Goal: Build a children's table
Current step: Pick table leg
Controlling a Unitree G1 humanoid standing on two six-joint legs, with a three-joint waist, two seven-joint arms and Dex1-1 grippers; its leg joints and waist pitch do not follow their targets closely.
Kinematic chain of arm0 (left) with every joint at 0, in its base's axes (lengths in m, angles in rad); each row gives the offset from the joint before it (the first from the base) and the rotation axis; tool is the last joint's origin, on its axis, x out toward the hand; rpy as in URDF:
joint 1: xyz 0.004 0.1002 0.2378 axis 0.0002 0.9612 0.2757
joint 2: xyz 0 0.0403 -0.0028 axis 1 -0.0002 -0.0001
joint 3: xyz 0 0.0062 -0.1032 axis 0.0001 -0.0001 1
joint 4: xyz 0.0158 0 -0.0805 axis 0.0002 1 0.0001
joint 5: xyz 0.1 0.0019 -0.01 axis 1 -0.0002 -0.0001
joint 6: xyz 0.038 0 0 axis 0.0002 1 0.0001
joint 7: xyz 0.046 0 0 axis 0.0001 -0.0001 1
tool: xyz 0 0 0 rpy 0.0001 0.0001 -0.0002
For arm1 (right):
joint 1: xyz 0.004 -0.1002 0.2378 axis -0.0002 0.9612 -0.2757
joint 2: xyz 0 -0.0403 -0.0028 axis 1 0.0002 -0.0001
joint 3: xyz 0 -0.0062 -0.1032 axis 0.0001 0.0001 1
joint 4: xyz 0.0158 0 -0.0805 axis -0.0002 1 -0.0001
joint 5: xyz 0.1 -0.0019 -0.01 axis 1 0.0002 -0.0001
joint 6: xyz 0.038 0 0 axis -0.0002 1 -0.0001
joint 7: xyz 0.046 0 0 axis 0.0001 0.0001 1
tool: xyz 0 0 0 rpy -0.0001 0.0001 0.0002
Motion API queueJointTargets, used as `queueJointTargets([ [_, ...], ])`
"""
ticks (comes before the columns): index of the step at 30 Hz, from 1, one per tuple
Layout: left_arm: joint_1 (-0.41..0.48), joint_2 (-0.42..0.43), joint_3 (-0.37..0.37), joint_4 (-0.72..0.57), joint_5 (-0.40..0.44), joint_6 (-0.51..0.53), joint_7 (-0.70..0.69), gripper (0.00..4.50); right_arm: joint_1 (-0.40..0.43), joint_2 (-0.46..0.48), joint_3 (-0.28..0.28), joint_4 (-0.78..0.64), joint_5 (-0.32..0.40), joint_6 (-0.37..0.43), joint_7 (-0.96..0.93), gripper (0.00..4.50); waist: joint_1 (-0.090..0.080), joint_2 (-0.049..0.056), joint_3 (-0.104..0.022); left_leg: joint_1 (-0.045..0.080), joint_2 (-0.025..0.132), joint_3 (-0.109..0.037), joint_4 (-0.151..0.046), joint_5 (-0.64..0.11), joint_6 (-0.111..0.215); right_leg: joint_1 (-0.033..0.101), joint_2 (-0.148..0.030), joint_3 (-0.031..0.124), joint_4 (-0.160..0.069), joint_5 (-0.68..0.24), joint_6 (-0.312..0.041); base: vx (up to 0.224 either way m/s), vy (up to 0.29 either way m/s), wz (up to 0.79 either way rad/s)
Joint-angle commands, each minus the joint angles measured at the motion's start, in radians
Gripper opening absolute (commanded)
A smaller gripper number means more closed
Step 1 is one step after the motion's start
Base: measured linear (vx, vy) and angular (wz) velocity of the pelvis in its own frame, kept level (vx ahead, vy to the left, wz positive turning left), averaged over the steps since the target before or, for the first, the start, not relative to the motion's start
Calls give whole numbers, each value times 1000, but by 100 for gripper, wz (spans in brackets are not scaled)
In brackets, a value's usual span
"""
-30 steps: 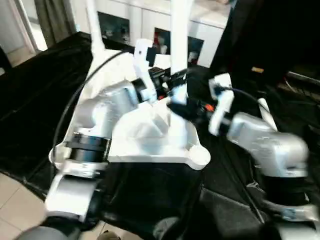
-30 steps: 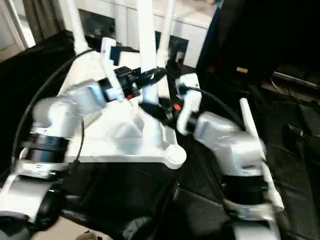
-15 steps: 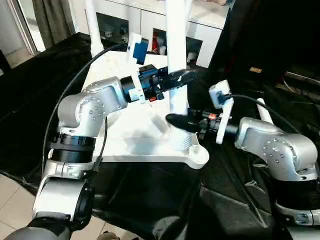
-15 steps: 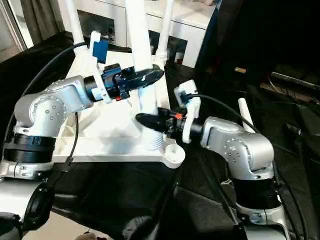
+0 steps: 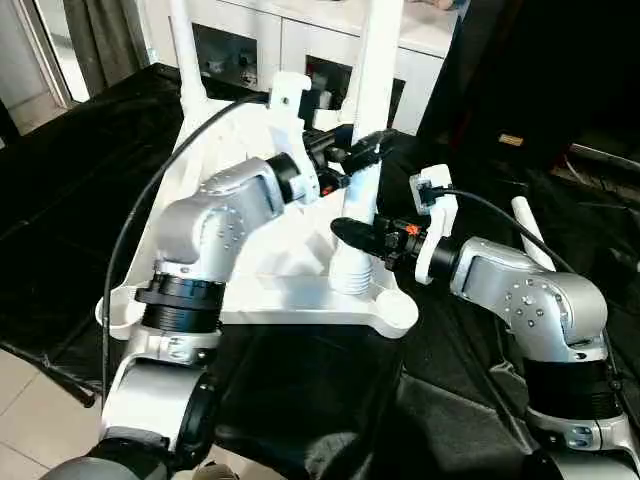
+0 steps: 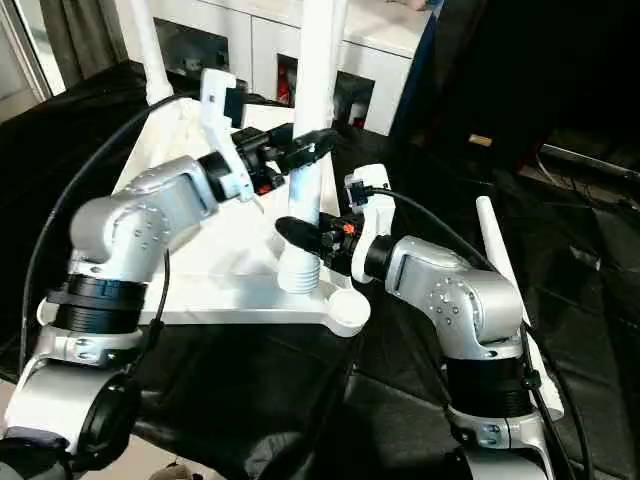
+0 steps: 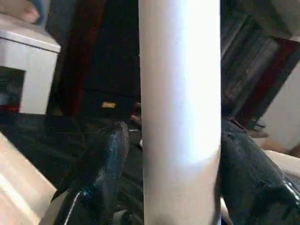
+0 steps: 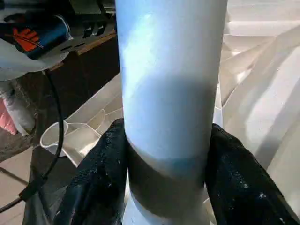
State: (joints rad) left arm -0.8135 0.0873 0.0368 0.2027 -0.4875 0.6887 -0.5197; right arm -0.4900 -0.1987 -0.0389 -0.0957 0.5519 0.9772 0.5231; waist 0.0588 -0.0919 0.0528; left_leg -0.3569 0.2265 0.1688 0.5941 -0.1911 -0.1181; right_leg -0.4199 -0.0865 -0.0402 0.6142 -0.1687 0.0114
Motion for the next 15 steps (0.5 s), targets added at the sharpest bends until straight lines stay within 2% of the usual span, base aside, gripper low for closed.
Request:
queueJointTargets([
  [1, 13, -12, -3, 6, 5, -9, 25, 270, -24, -2, -20, -5, 6, -16, -14, 189, 2, -2, -72, -2, -14, 19, -61, -37, -8, 67, -20, 25, -52, -85, -159, 0, 0, 0],
  [4, 8, -23, 11, 10, 7, -9, 46, 259, -28, 3, -20, -1, 2, -19, -23, 189, 2, -1, -71, -2, -14, 20, -60, -48, -7, 67, -20, 26, -54, -98, -161, 0, 0, 0],
  [7, 0, -36, 43, 12, -10, -14, 62, 225, -33, 8, -20, 1, -2, -32, -27, 189, 2, 0, -70, -4, -14, 19, -61, -64, -10, 67, -22, 25, -58, -134, -148, 0, 0, 0],
  [11, 1, -37, 48, 3, -30, -5, 48, 204, -34, 6, -5, -1, -13, -67, -23, 189, 2, 0, -71, -3, -14, 19, -61, -57, -11, 65, -20, 25, -56, -120, -147, 0, 0, 0],
  [12, 1, -38, 48, 1, -36, -2, 41, 190, -33, 7, -3, 0, -14, -78, -17, 244, 2, 0, -72, -2, -14, 19, -60, -50, -10, 65, -20, 25, -55, -104, -151, 0, 0, 0],
  [15, 1, -33, 39, -6, -43, -1, 13, 186, -31, 12, -12, -1, 15, -67, 5, 263, 3, -1, -73, -2, -14, 20, -60, -50, -1, 66, -20, 25, -53, -92, -156, 0, 0, 0],
])
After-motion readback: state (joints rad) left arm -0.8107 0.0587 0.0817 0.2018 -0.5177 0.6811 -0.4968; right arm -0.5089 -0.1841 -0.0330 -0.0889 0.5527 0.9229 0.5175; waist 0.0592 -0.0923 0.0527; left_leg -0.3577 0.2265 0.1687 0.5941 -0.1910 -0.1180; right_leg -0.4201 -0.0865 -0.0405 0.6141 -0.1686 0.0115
